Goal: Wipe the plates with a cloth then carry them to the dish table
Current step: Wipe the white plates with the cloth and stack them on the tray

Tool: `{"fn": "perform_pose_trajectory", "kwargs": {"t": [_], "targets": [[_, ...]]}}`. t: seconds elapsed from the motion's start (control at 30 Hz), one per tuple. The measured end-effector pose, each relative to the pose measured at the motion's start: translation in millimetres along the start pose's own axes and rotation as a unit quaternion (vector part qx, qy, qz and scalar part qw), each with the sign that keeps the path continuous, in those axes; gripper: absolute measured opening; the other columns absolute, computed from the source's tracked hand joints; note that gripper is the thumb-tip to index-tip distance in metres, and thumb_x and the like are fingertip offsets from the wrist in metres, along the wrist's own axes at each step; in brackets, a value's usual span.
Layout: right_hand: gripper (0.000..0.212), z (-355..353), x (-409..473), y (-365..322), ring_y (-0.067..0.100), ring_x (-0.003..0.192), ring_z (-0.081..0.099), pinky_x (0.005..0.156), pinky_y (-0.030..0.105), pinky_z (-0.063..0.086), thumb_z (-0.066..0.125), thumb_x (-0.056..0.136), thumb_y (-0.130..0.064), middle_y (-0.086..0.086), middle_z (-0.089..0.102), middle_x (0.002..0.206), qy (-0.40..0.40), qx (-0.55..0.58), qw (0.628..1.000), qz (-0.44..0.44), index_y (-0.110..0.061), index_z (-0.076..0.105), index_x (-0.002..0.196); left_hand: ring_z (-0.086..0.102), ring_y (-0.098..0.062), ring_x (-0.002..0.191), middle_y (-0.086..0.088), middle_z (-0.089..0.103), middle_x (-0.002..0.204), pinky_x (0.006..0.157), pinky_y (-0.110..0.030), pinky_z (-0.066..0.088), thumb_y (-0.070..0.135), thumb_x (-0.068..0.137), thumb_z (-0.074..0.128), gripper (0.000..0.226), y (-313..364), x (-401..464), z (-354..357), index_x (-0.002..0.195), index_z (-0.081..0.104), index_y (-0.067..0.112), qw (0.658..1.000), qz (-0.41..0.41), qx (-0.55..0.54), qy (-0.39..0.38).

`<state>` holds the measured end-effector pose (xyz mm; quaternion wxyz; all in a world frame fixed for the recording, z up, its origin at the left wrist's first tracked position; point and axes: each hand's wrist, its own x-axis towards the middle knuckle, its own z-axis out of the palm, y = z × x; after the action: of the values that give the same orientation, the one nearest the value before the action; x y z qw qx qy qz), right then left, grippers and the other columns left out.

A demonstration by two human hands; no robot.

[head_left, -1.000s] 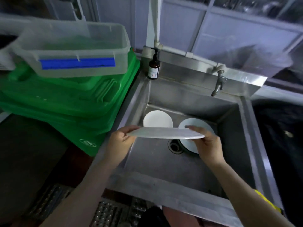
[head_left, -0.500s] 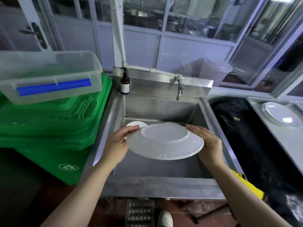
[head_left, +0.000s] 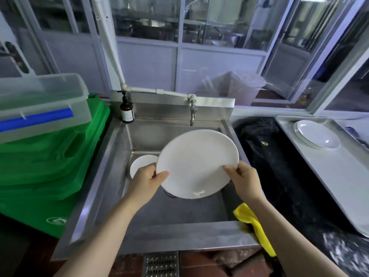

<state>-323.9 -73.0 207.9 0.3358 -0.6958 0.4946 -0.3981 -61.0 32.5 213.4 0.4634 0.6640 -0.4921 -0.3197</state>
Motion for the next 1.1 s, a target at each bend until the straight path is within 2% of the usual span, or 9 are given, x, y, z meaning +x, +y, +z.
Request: {"fn": "perform_pose_trajectory", "kwargs": {"t": [0.17,0.27,0.43,0.57,0.67,0.73,0.87,1.0,1.1], "targets": [[0.036,-17.7,8.0,33.7,0.007,0.053,0.047,0.051,0.025,0.036,0.067,0.088,-0.032,-0.006,0.054,0.058,-0.054,0.116,0.987,0.095,-0.004,0.056,0.069,0.071,-0.009,0.079,0.007,0.075,0.089,0.06,-0.022,0.053,0.029,0.074,0.058,0.025,10.6,5.3,39.8,0.089,0.074,0.042,0.968,-0.115,-0.207,-0.081],[0.042,-27.4,10.1,47.4,0.005,0.049,0.041,0.045,0.018,0.029,0.068,0.083,-0.041,-0.008,0.05,0.054,-0.073,0.097,0.987,0.11,-0.004,0.055,0.067,0.071,-0.01,0.071,0.003,0.075,0.086,0.048,-0.022,0.05,0.015,0.07,0.059,0.033,3.2,3.9,59.0,0.089,0.076,0.035,0.933,-0.171,-0.301,-0.096],[0.023,-44.7,1.4,88.6,0.011,0.061,0.06,0.052,0.023,0.049,0.055,0.095,-0.028,-0.007,0.064,0.063,-0.05,0.118,0.978,0.165,-0.021,0.067,0.077,0.07,-0.021,0.087,0.001,0.076,0.093,0.054,-0.027,0.055,-0.003,0.079,0.058,0.039,-7.3,-9.9,101.6,0.1,0.071,0.027,0.903,-0.237,-0.356,-0.033],[0.025,-64.7,-18.4,137.4,0.022,0.097,0.058,0.067,0.034,0.045,0.053,0.092,-0.048,-0.005,0.063,0.101,-0.132,-0.26,0.945,0.148,-0.029,0.062,0.103,0.064,-0.024,0.097,0.001,0.075,0.097,0.058,-0.031,0.057,-0.009,0.087,0.047,0.042,-7.7,-14.9,127.5,0.113,0.062,0.021,0.887,-0.264,-0.379,-0.002],[0.066,-66.8,-40.0,163.6,0.025,0.126,0.039,0.091,0.039,0.042,0.059,0.079,-0.062,-0.003,0.046,0.135,-0.254,-0.41,0.863,0.148,-0.037,0.039,0.137,0.063,-0.024,0.099,0.002,0.075,0.095,0.061,-0.031,0.059,-0.01,0.089,0.045,0.042,-6.3,-14.2,137.8,0.112,0.061,0.02,0.882,-0.266,-0.389,0.013],[0.067,-61.9,-50.3,171.6,0.026,0.127,0.038,0.095,0.04,0.039,0.058,0.081,-0.055,-0.003,0.044,0.138,-0.271,-0.461,0.838,0.109,-0.038,0.032,0.141,0.065,-0.023,0.097,0.002,0.075,0.097,0.062,-0.031,0.059,-0.011,0.088,0.044,0.043,-6.5,-15.9,141.2,0.113,0.061,0.02,0.873,-0.27,-0.406,0.017],[0.055,-63.4,-47.7,174.0,0.029,0.117,0.048,0.087,0.034,0.043,0.052,0.089,-0.021,0.002,0.057,0.13,-0.19,-0.367,0.903,0.123,-0.031,0.04,0.141,0.071,-0.019,0.089,0.001,0.076,0.096,0.061,-0.031,0.059,-0.014,0.086,0.042,0.046,-9.4,-19.7,139.0,0.111,0.061,0.019,0.862,-0.268,-0.43,0.014],[0.047,-79.9,-29.4,139.1,0.027,0.099,0.061,0.069,0.031,0.044,0.063,0.087,-0.025,0.003,0.067,0.112,-0.048,-0.185,0.973,0.128,-0.027,0.049,0.132,0.072,-0.019,0.088,0.001,0.076,0.096,0.061,-0.031,0.059,-0.017,0.085,0.04,0.049,-3.9,-16.8,129.7,0.109,0.062,0.02,0.871,-0.244,-0.426,0.001],[0.047,-83.7,-10.5,92.1,0.012,0.1,0.055,0.075,0.027,0.04,0.067,0.085,-0.029,-0.008,0.059,0.115,0.034,-0.113,0.99,0.08,-0.032,0.049,0.129,0.07,-0.021,0.089,0.0,0.076,0.094,0.059,-0.031,0.058,-0.02,0.084,0.04,0.049,1.3,-13.9,117.5,0.108,0.062,0.016,0.881,-0.222,-0.418,0.008]]}}
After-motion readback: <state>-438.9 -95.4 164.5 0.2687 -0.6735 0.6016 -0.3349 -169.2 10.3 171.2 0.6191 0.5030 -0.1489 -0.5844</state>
